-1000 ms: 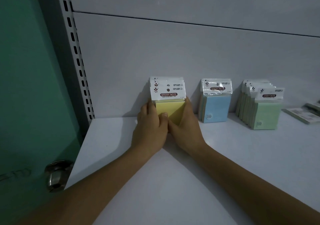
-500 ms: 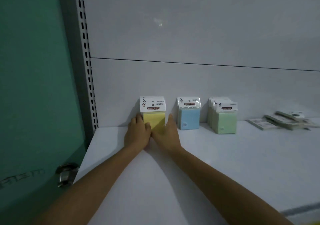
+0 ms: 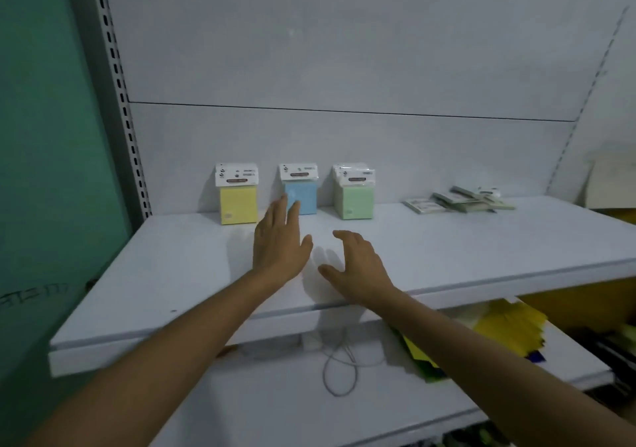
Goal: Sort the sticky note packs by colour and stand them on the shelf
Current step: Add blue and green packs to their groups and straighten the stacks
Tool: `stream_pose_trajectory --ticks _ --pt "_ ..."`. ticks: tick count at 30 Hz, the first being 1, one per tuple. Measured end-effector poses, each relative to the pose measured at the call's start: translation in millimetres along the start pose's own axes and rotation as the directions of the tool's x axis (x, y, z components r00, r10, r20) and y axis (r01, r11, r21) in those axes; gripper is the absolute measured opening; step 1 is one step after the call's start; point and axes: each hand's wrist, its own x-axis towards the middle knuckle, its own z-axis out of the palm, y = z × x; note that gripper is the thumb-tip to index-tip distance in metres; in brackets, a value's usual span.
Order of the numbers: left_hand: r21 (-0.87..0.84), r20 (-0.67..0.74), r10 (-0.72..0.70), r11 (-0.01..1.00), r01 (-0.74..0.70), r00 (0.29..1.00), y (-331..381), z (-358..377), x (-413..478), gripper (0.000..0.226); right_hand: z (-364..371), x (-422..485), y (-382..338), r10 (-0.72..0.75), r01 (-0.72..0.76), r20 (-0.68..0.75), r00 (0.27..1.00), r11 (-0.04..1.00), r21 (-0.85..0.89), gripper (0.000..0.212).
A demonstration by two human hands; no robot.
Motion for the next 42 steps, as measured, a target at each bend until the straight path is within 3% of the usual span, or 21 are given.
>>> stream_pose_trajectory --ticks 5,9,13,19,25,29,32,38,42 --pt "-0.03 0.064 0.272 0.962 -0.27 0.96 95 20 -34 0.062 -49 -59 64 0.011 -0.025 -0.087 0.996 0.988 -0.153 0.06" --pt "-0.068 0.122 0.444 0.896 -0.439 0.888 170 41 -54 0.062 -92 -109 114 0.057 -0.082 -0.1 0.993 0.958 -0.276 0.065" --pt "-0.071 0.139 0.563 0.826 -0.559 0.815 235 56 -67 0.064 -136 -144 157 0.105 -0.142 -0.111 0.988 0.899 -0.415 0.067" --pt "-0.018 0.181 0.68 0.725 -0.689 0.71 285 83 -67 0.061 -173 -166 201 0.186 -0.23 -0.14 0.973 0.864 -0.447 0.062" --pt "-0.054 0.189 0.658 0.748 -0.661 0.729 308 119 -32 0.053 -181 -138 234 0.184 -0.215 -0.114 0.976 0.886 -0.41 0.06" --pt "-0.213 0.225 0.471 0.878 -0.428 0.853 319 151 14 0.045 -193 -103 261 0.153 -0.198 -0.147 0.977 0.904 -0.378 0.056" --pt "-0.281 0.265 0.361 0.916 -0.286 0.894 336 173 61 0.042 -205 -67 292 0.157 -0.195 -0.13 0.979 0.905 -0.377 0.054" --pt "-0.198 0.195 0.346 0.93 -0.309 0.918 365 216 149 0.051 -220 1 354 0.199 -0.223 -0.104 0.975 0.908 -0.355 0.052" --pt "-0.136 0.266 0.284 0.957 -0.256 0.921 363 251 174 0.067 -215 40 387 0.203 -0.23 -0.119 0.972 0.923 -0.307 0.049"
